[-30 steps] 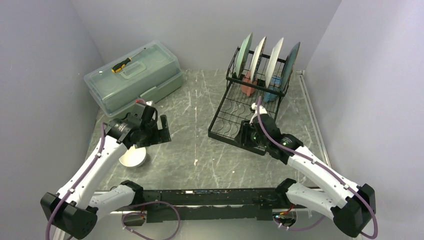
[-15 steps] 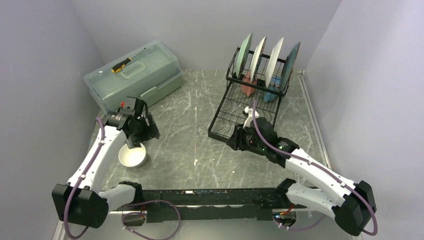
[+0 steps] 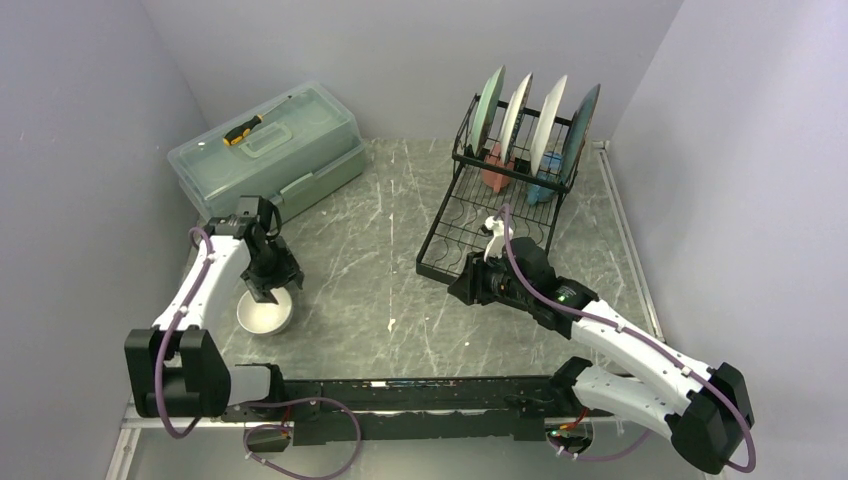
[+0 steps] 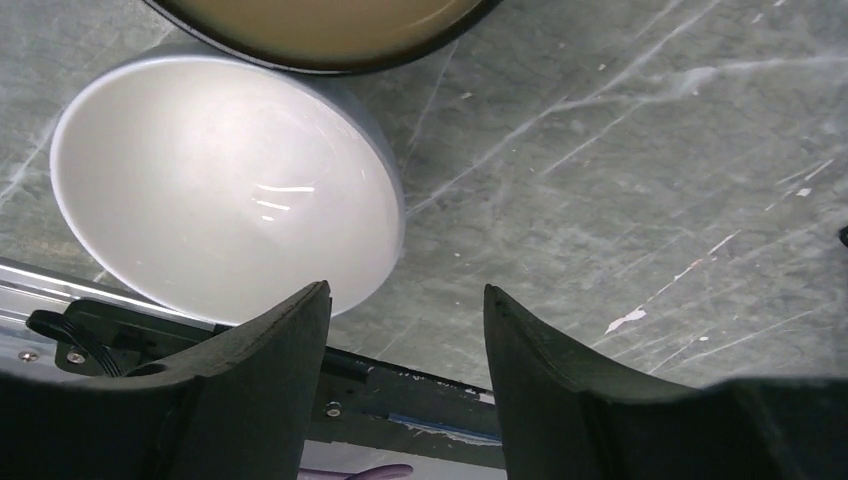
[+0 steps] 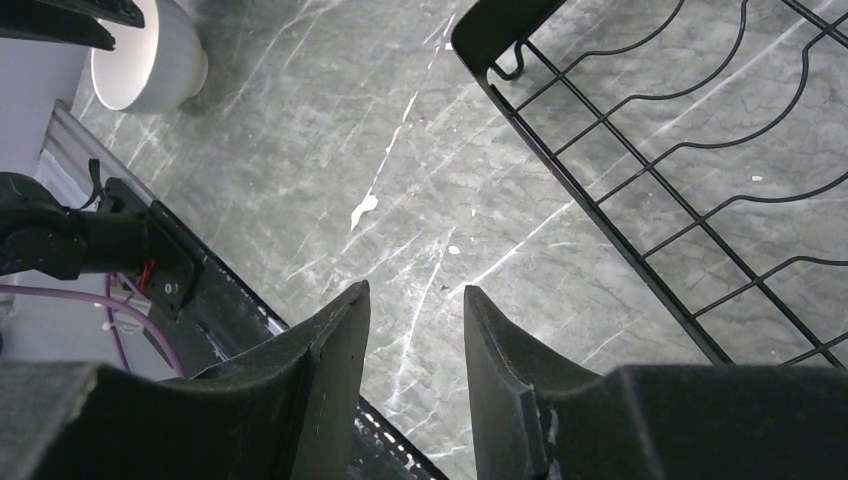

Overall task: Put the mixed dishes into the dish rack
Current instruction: Pick up the bowl from the center of the board.

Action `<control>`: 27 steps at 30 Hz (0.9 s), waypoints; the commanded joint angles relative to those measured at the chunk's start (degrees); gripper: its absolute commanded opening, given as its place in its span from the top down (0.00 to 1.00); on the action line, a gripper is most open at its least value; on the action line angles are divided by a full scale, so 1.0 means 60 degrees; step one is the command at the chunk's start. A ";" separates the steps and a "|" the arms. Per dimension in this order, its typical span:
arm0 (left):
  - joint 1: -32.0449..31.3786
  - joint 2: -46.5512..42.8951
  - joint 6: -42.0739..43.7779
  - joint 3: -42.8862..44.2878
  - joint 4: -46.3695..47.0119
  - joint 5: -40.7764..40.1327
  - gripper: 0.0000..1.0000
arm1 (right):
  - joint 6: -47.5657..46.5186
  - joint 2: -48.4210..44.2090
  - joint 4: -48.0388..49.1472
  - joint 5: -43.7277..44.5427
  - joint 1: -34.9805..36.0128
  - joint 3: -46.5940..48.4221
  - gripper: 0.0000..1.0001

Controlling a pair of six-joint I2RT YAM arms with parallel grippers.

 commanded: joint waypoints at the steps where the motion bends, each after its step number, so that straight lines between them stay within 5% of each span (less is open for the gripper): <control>1: 0.0166 0.0518 0.0375 -0.0059 0.0381 0.0448 0.39 | -0.0284 -0.0181 0.0483 -0.0150 0.0034 -0.0131 0.58; 7: 0.0557 0.1241 0.0537 -0.0029 0.0688 0.0461 0.52 | -0.0316 -0.0205 0.0491 -0.0203 0.0034 -0.0158 0.58; 18: 0.0601 0.1970 0.0680 -0.0011 0.0829 0.0411 0.57 | -0.0505 -0.0029 0.0459 -0.0103 0.0034 -0.0104 0.58; 27: 0.0599 0.2413 0.0715 -0.0043 0.1041 0.0474 0.79 | -0.0609 -0.0042 0.0276 0.0021 0.0034 -0.0068 0.58</control>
